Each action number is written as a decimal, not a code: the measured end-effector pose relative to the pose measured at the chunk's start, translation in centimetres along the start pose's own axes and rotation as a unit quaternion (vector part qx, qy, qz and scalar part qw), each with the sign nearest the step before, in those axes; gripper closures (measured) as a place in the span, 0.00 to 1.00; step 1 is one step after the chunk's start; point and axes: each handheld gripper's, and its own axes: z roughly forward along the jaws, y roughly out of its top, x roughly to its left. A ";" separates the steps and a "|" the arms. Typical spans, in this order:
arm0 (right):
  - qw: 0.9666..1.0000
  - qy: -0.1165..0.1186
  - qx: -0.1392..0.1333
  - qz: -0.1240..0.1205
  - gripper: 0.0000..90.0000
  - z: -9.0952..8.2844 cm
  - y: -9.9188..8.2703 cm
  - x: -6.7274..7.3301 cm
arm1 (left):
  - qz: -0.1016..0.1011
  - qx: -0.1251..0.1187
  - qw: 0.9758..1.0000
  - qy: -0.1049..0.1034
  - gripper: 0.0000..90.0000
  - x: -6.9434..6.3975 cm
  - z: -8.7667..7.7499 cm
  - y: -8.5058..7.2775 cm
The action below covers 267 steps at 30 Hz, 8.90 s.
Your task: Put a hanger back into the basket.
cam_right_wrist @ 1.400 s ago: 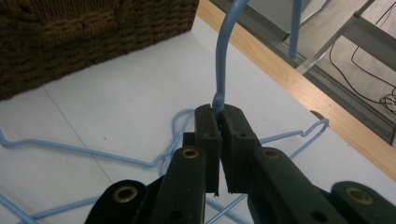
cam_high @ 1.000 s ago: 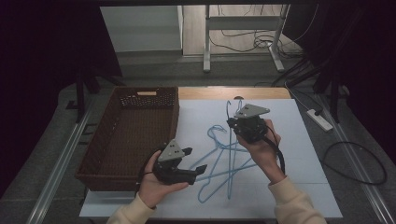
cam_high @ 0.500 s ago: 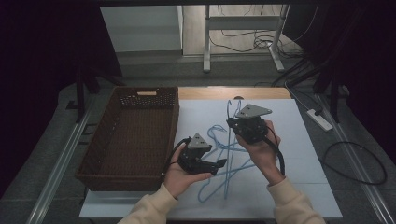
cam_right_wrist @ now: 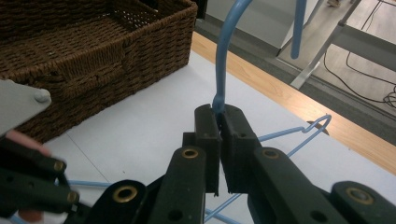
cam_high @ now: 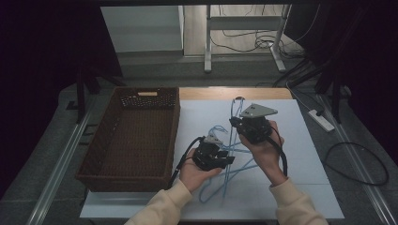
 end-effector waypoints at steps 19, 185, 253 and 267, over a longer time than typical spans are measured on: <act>0.998 0.015 -0.060 0.021 0.93 -2.9 -0.5 -1.6 | -0.044 -0.029 0.999 0.007 0.96 0.4 -3.2 0.9; 0.993 0.069 0.041 0.090 0.37 -3.7 -14.0 -4.0 | -0.147 0.154 0.933 0.290 0.94 20.1 -21.1 -9.9; 0.993 0.058 0.033 0.093 0.37 -4.3 -13.9 -4.3 | -0.008 -0.092 0.990 0.104 0.37 7.8 -18.7 -8.0; 0.992 0.055 0.048 0.100 0.37 -3.2 -13.4 -4.1 | -0.002 -0.078 0.994 0.075 0.37 7.6 -17.3 -8.1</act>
